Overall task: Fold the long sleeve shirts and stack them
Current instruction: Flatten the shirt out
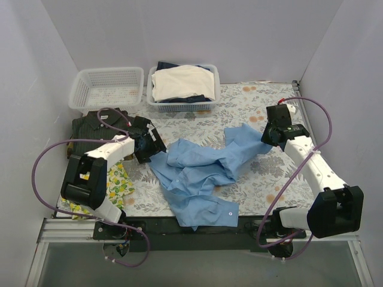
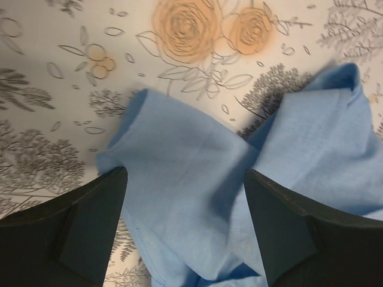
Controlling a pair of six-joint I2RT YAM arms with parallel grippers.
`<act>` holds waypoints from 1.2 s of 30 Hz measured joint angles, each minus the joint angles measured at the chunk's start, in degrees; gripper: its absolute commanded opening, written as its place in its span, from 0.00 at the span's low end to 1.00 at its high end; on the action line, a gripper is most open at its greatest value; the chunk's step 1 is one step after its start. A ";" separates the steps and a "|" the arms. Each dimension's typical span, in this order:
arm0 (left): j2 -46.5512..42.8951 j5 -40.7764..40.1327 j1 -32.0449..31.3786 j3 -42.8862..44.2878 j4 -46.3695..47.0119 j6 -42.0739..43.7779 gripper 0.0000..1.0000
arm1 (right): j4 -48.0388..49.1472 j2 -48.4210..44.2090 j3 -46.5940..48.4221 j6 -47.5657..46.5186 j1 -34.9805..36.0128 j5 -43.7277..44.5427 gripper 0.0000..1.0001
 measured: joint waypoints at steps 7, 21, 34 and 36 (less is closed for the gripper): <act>0.33 -12.50 -3.23 4.31 -6.36 -0.57 0.78 | 0.13 0.74 0.00 -0.57 -0.50 -0.68 0.01; 1.86 -19.08 -4.44 0.61 -7.19 -1.70 0.00 | 0.17 1.40 0.00 -1.18 -1.64 -1.88 0.01; -3.82 -22.62 -4.55 15.58 -11.63 2.43 0.00 | -0.02 -1.81 7.06 -2.58 -5.46 -4.13 0.01; -8.68 -24.92 -4.55 18.56 -13.14 3.28 0.00 | 0.15 -2.89 10.25 -2.60 -6.47 -4.11 0.01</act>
